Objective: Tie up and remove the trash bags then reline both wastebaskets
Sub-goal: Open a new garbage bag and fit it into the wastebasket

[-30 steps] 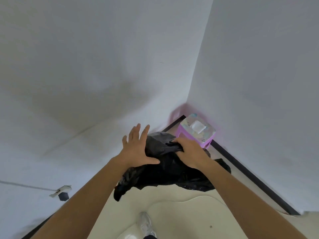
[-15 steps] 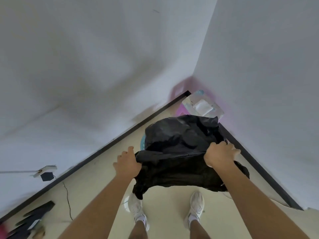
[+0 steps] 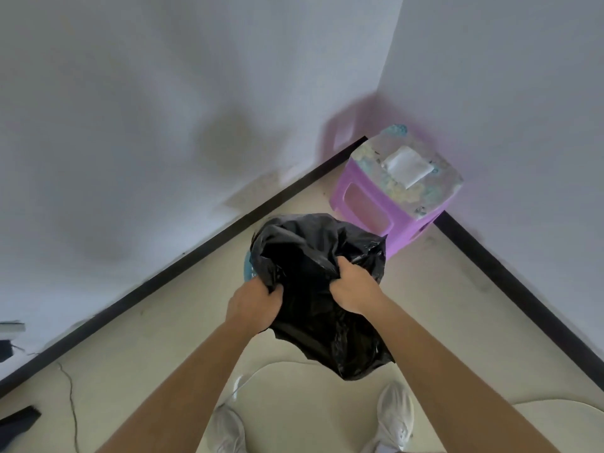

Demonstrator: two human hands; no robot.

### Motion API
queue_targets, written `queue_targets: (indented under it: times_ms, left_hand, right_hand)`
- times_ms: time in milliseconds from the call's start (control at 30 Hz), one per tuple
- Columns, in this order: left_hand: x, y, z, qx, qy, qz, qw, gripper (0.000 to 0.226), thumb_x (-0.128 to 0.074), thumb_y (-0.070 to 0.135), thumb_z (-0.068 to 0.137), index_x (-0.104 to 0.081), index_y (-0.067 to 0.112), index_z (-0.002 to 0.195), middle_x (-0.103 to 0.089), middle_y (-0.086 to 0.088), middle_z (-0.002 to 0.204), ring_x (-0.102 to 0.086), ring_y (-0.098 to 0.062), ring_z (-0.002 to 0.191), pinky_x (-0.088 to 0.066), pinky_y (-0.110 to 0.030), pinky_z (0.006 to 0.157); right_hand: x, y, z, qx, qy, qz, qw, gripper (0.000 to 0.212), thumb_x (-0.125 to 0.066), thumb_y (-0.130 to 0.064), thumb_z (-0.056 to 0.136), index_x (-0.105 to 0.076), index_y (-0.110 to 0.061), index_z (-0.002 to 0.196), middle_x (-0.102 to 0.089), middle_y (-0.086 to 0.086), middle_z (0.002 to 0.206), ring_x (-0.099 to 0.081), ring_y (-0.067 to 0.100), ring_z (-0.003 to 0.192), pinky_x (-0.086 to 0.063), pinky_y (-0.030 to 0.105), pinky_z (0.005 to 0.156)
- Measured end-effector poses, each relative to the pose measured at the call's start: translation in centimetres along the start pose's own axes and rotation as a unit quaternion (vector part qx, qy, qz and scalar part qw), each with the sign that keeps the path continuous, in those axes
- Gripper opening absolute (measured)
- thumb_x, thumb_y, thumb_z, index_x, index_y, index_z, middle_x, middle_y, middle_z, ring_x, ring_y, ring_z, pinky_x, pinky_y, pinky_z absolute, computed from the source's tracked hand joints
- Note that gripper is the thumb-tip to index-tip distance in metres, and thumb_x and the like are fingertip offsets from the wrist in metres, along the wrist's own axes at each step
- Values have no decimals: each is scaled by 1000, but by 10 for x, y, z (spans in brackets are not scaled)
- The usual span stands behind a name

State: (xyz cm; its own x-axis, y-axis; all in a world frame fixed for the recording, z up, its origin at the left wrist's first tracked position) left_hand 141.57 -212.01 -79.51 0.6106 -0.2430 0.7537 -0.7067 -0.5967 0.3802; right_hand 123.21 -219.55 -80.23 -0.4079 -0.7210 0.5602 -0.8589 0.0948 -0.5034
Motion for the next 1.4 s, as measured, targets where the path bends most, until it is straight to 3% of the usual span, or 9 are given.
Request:
queue_targets:
  times_ms: [100,200,467,600,733,833,967,1133,1400]
  left_hand:
    - [-38,-9,44,-80,32,86,993,34,-41,51,99,-58,21,99,-59,0,96,-55,-17,70,-43,-28,65]
    - [-88,-30,88,-108,-12,237,965,20,-47,28,96,-58,15,106,-54,-4,107,-62,-28,89,-41,-34,68]
    - [-165,-69,198,-63,-83,269,957,13,-54,23,89,-55,12,82,-59,-5,84,-60,-27,83,-49,-36,73]
    - [-185,-83,241,-65,-74,266,959,37,-60,29,91,-57,3,117,-64,-9,95,-60,-24,80,-53,-36,75]
    - [-154,-81,232,-96,4,180,979,70,-67,35,90,-27,4,138,-58,-9,96,-58,-25,84,-44,-35,68]
    - [-106,-63,208,-195,168,110,960,35,-58,38,96,-45,11,115,-52,-7,101,-55,-29,93,-37,-34,72]
    - [-56,-77,186,-229,322,-1,919,34,-55,47,97,-65,15,91,-63,-3,82,-57,-24,75,-45,-39,65]
    - [-51,-116,198,-171,243,-245,923,29,-66,49,90,-74,22,94,-74,5,88,-71,-16,85,-57,-36,79]
    - [-41,-149,214,-98,261,-328,903,47,-56,51,94,-71,7,88,-73,-6,85,-70,-25,84,-56,-39,79]
  right_hand:
    - [-49,17,58,8,-65,19,998,13,-44,-24,96,-49,-22,83,-55,1,83,-51,19,76,-39,33,68]
    - [-90,41,113,5,-88,16,996,29,-46,-14,92,-36,-24,67,-46,-3,72,-42,13,67,-33,29,63]
    - [-169,77,244,17,-118,-162,980,26,-50,-15,96,-65,1,110,-65,14,111,-61,30,97,-45,28,76]
    - [-181,79,284,62,-131,-244,959,35,-51,-5,97,-46,-2,63,-42,7,63,-37,21,59,-36,24,59]
    - [-160,68,270,65,-71,-282,954,17,-65,-17,90,-64,1,89,-62,23,87,-52,24,68,-47,17,53]
    - [-118,62,248,67,3,-268,961,43,-80,-34,78,-67,-5,106,-70,10,102,-66,28,94,-55,32,82]
    - [-49,56,224,134,186,-197,953,29,-66,-32,93,-70,-4,101,-66,11,91,-61,30,90,-42,31,72]
    - [-28,59,198,148,360,-248,887,48,-53,-60,93,-68,-15,104,-67,11,96,-62,36,96,-46,38,69]
    - [-42,45,193,332,254,-194,888,70,-53,-84,60,-64,-29,103,-57,-9,98,-57,14,88,-49,36,75]
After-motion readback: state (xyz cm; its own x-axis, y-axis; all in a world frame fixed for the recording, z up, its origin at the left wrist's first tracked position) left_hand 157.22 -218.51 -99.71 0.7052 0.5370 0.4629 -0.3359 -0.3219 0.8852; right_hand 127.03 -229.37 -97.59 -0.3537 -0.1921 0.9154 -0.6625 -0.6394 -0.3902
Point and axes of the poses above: each hand's wrist, its own z-axis towards the middle knuckle, its own x-axis out of the back of the hand, y = z × x, the point moved 9 cm from there along z, towards the middle knuckle
